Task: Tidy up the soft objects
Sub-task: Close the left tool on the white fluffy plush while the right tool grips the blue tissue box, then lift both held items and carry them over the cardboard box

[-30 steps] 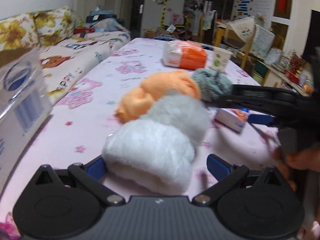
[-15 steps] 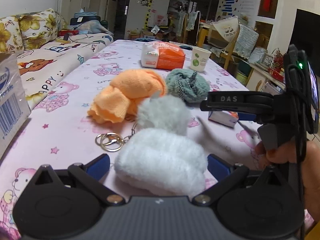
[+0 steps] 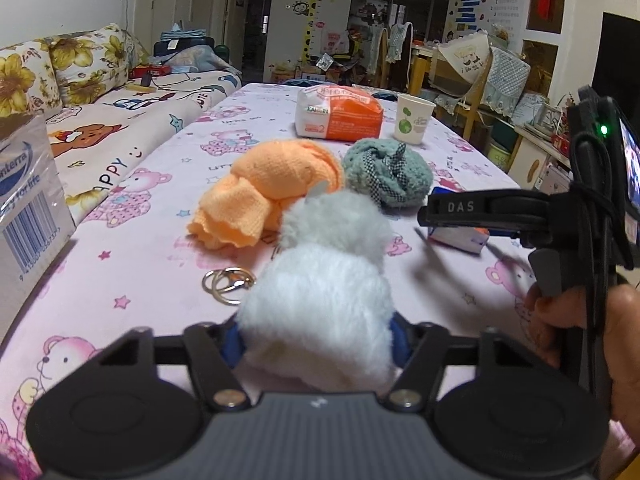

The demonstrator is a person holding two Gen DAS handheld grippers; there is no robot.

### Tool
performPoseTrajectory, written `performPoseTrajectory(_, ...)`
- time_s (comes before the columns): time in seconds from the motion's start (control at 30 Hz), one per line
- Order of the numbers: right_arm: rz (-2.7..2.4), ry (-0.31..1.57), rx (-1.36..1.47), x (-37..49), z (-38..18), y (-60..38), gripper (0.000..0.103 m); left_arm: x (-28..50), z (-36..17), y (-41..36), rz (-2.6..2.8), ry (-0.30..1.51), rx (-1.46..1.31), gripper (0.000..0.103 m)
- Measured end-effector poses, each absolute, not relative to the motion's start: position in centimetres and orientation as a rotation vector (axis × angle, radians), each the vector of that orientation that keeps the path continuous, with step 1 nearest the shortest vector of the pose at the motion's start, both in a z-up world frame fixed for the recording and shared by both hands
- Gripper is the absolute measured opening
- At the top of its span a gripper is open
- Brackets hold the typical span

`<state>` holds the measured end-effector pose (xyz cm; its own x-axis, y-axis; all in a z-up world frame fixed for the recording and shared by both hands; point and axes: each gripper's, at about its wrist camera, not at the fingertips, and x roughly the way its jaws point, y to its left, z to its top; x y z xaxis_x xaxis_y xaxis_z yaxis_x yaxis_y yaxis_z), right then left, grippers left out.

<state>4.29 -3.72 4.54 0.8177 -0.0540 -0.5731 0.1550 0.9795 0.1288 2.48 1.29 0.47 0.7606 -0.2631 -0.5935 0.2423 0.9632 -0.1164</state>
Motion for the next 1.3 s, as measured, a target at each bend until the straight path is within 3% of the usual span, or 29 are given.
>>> performPoseTrajectory(0.43, -0.077, 0.589, 0.181, 3.6, 5.0, -3.7, 0.080, 1.7, 1.7, 2.7, -0.290, 0.630, -0.100, 0.037)
performPoseTrajectory(1.3, -0.004, 0.520, 0.110, -1.6, 6.7, 0.2, 0.080, -0.6, 5.3, 6.4, -0.303, 0.505, -0.198, 0.037)
